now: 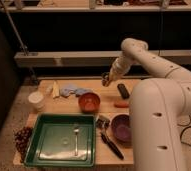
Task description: Stack cups on top of each other
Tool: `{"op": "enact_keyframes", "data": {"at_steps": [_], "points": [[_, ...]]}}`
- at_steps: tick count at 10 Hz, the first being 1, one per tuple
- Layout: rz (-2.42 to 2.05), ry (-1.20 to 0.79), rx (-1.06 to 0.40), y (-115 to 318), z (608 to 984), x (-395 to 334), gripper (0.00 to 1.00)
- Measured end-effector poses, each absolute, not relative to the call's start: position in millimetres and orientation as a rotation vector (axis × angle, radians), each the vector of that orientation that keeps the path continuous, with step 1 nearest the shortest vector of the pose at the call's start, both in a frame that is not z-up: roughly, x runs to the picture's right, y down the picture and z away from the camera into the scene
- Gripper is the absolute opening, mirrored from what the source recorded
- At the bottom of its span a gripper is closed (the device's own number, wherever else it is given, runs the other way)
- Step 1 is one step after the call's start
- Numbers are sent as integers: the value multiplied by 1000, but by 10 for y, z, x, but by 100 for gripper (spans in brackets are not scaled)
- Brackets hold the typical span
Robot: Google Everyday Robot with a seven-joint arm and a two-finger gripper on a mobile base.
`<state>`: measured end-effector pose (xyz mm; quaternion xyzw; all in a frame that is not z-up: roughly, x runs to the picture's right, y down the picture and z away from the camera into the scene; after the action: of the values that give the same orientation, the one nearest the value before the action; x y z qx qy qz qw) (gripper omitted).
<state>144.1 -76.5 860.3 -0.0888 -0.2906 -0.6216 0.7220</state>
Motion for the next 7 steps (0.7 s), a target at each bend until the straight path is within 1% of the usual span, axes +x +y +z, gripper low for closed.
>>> {"op": "enact_keyframes", "data": {"at_steps": [2, 4, 5, 7], "points": [[-1353, -623, -237, -684, 8212, 1858, 0], [-1311, -618, -289, -325, 7822, 2164, 0], [-1297, -617, -302, -183, 7713, 2234, 0], [-1250, -614, -346, 244, 7323, 2453, 0]]}}
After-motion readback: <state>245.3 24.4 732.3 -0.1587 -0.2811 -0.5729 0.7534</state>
